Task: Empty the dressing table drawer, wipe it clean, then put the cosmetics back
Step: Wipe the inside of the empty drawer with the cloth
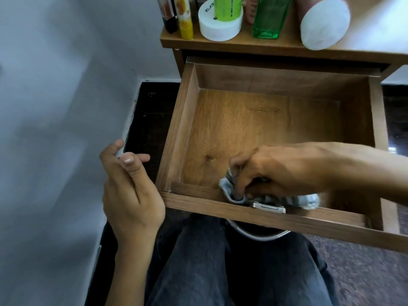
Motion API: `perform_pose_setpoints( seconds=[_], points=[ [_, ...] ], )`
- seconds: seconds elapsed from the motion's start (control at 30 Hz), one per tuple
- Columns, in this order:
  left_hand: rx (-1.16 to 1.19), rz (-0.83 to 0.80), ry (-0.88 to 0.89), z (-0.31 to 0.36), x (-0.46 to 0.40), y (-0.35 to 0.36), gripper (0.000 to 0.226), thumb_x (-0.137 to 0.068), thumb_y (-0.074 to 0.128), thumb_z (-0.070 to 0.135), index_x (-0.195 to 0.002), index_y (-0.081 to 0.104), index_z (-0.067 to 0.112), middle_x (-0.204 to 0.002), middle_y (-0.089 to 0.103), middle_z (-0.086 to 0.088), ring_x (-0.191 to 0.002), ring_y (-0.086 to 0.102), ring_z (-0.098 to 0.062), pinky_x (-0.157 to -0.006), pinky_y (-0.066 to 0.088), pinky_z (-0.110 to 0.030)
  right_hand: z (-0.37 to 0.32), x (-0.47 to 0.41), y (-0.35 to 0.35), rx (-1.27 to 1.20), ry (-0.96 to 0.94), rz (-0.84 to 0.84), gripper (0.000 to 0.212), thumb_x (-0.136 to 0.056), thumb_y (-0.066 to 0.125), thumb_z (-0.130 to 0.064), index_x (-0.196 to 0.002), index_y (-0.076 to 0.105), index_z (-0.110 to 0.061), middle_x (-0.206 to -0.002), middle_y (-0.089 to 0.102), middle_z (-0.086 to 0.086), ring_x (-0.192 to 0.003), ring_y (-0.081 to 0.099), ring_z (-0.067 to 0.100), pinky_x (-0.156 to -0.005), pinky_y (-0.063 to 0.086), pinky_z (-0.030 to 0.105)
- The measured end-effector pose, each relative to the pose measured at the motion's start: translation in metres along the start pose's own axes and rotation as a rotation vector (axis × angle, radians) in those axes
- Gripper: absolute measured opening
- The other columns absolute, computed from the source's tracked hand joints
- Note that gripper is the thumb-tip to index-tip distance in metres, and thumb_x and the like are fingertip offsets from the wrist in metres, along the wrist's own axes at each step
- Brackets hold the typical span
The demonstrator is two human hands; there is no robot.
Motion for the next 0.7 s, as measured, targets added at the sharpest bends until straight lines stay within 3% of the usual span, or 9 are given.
perform_pose_setpoints(
  seconds=[0.13,0.27,0.33,0.43,0.53,0.63,0.7],
  points=[
    [-0.03,0.014,-0.004,0.001,0.002,-0.001,0.07,-0.09,0.004,0.062,-0.128,0.037,0.012,-0.097,0.061,0.012,-0.067,0.046,0.015,-0.057,0.029,-0.017,-0.013,-0.03,-0.005,0.024,-0.085,0.141,0.022,-0.092,0.053,-0.017,-0.106,0.066,-0.028,-0.107,0.052,-0.01,-0.09,0.054,0.003,-0.078,0.045,0.022],
    [-0.061,0.025,-0.012,0.002,0.003,-0.002,0.062,-0.091,0.006,0.051,-0.128,0.038,0.012,-0.095,0.061,0.012,-0.065,0.047,0.005,-0.056,0.027,-0.018,-0.028,-0.065,-0.008,0.034,-0.157,0.29,0.026,-0.094,0.048,-0.011,-0.113,0.064,-0.018,-0.103,0.04,-0.013,-0.075,0.038,-0.003,-0.072,0.035,0.002],
    [-0.05,0.032,-0.015,0.002,0.002,-0.001,0.063,-0.091,0.006,0.052,-0.127,0.039,0.012,-0.094,0.062,0.012,-0.065,0.048,0.002,-0.057,0.028,-0.014,-0.028,-0.068,-0.006,0.023,-0.167,0.34,0.031,-0.092,0.045,-0.006,-0.114,0.064,-0.018,-0.103,0.041,-0.01,-0.075,0.039,-0.001,-0.071,0.033,0.001],
    [-0.037,0.036,0.004,0.002,0.001,-0.001,0.069,-0.091,0.006,0.06,-0.126,0.039,0.011,-0.093,0.062,0.011,-0.066,0.049,0.001,-0.058,0.029,-0.013,-0.022,-0.058,0.005,0.025,-0.137,0.324,0.041,-0.095,0.037,-0.011,-0.126,0.056,-0.03,-0.108,0.041,-0.005,-0.085,0.049,0.012,-0.072,0.037,0.015],
    [-0.044,0.044,-0.002,0.001,0.001,0.0,0.065,-0.092,0.007,0.057,-0.125,0.04,0.012,-0.092,0.063,0.012,-0.07,0.053,-0.005,-0.06,0.03,-0.023,-0.021,-0.053,0.01,0.093,-0.057,0.251,0.047,-0.097,0.026,-0.02,-0.134,0.043,-0.045,-0.109,0.031,-0.012,-0.086,0.045,0.017,-0.074,0.041,0.03],
    [-0.061,0.047,-0.006,0.001,0.002,0.0,0.062,-0.091,0.007,0.051,-0.125,0.04,0.011,-0.091,0.064,0.01,-0.072,0.055,-0.008,-0.06,0.031,-0.023,-0.027,-0.055,0.0,0.113,-0.016,0.191,0.056,-0.092,0.025,-0.016,-0.138,0.037,-0.045,-0.106,0.027,-0.015,-0.085,0.042,0.011,-0.065,0.033,0.022],
    [-0.055,0.042,-0.002,0.0,0.002,0.0,0.061,-0.092,0.008,0.051,-0.124,0.04,0.011,-0.09,0.064,0.009,-0.072,0.057,-0.011,-0.058,0.032,-0.023,-0.034,-0.058,-0.008,0.17,-0.014,0.172,0.051,-0.096,0.032,-0.017,-0.139,0.036,-0.045,-0.118,0.035,-0.011,-0.085,0.035,0.01,-0.07,0.034,0.024]
  ],
)
Point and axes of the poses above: each hand's wrist, its own x-axis away from the middle knuckle, its own y-axis out of the palm, z = x × y, the point moved 4 cm from there along -x, towards the middle knuckle
